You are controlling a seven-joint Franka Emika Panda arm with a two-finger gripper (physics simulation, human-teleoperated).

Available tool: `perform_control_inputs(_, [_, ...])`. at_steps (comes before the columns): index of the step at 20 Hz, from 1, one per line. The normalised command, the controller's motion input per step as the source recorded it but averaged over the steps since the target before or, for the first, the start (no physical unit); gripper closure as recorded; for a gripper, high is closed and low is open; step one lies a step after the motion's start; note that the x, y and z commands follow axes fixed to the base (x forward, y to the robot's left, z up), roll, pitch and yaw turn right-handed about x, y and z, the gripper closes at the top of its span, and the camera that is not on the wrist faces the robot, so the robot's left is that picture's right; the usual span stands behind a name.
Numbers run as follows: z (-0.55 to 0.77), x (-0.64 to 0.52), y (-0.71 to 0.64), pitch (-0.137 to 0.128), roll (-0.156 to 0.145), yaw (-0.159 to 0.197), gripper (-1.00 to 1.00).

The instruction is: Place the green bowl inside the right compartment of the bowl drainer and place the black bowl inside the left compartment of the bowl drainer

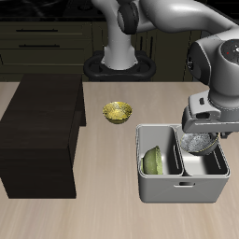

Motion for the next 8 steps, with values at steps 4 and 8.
perform_control_inputs(4, [-0.02,-0.04,-0.22,0.033,-0.024,-0.013,-1.00])
perform_control_inputs(8, [0.04,-0.03,-0.14,0.001,-0.032,-0.003,-1.00])
